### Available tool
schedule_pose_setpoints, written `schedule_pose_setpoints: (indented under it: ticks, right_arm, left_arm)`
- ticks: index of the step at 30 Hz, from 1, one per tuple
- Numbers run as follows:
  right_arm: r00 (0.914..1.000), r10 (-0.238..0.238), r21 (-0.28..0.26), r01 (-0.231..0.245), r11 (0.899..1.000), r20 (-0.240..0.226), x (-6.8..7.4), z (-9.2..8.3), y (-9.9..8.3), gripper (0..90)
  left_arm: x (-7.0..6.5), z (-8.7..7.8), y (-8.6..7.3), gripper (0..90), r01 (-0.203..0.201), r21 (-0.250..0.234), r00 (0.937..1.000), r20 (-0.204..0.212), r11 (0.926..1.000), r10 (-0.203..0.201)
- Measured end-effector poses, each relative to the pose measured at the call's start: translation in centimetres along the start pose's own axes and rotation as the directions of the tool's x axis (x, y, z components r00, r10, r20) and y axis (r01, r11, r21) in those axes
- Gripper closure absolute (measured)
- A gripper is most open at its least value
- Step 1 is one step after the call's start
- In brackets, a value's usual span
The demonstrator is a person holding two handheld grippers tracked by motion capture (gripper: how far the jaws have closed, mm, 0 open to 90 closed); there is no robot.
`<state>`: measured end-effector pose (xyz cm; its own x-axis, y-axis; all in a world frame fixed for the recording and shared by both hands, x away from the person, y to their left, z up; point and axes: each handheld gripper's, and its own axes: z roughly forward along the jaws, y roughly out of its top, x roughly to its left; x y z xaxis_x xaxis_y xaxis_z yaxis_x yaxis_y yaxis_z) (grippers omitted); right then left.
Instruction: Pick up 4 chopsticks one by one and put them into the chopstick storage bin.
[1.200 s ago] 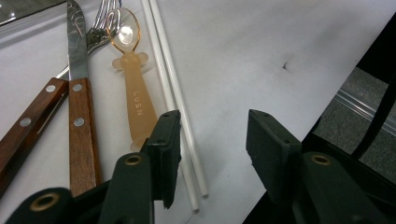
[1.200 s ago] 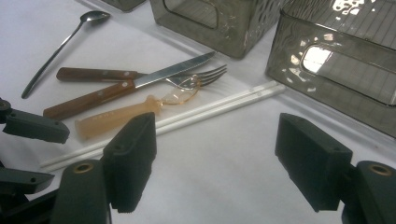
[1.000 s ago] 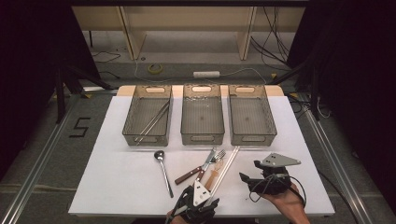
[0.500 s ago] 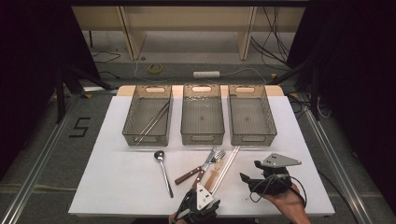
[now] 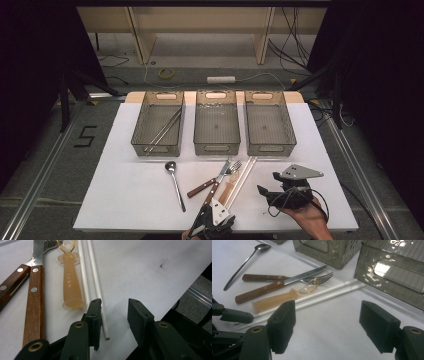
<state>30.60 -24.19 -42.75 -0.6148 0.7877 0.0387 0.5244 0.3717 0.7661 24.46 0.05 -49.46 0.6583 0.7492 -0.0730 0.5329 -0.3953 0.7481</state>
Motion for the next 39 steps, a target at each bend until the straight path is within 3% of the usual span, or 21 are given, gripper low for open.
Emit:
schedule_pose_setpoints:
  ticks: [7,10,20,24,37,39]
  right_arm:
    - [1.0000,0.001,0.001,-0.001,1.000,0.003,-0.03,-0.02,-0.02,30.4]
    - [1.0000,0.000,-0.001,0.000,1.000,0.004,-0.04,-0.06,-0.01,30.3]
    - [1.0000,0.002,-0.005,-0.002,1.000,0.005,-0.17,-0.16,-0.04,30.5]
    - [1.0000,0.003,-0.005,-0.003,1.000,0.005,-0.19,-0.20,-0.05,30.7]
    - [1.0000,0.007,-0.006,-0.007,1.000,0.003,-0.30,-0.21,-0.12,30.7]
    - [1.0000,0.007,-0.005,-0.007,1.000,0.003,-0.29,-0.19,-0.12,30.7]
  left_arm:
    - [0.01,0.00,-0.10,67.1,0.030,-0.010,0.9993,-0.021,0.9995,-0.030]
    - [-0.31,0.05,-0.28,70.6,0.017,-0.021,0.9985,-0.052,0.9996,-0.018]
    - [-0.46,0.06,-0.39,78.7,0.019,-0.028,0.9966,-0.079,0.9994,-0.021]
    - [-0.63,0.08,-0.38,84.3,0.007,-0.024,0.9972,-0.075,0.9997,-0.008]
    - [-0.55,-0.15,-0.53,86.2,-0.038,-0.022,0.9979,-0.053,0.9990,0.037]
    - [-0.47,-0.14,-0.55,86.1,-0.027,-0.026,0.9985,-0.047,0.9993,0.026]
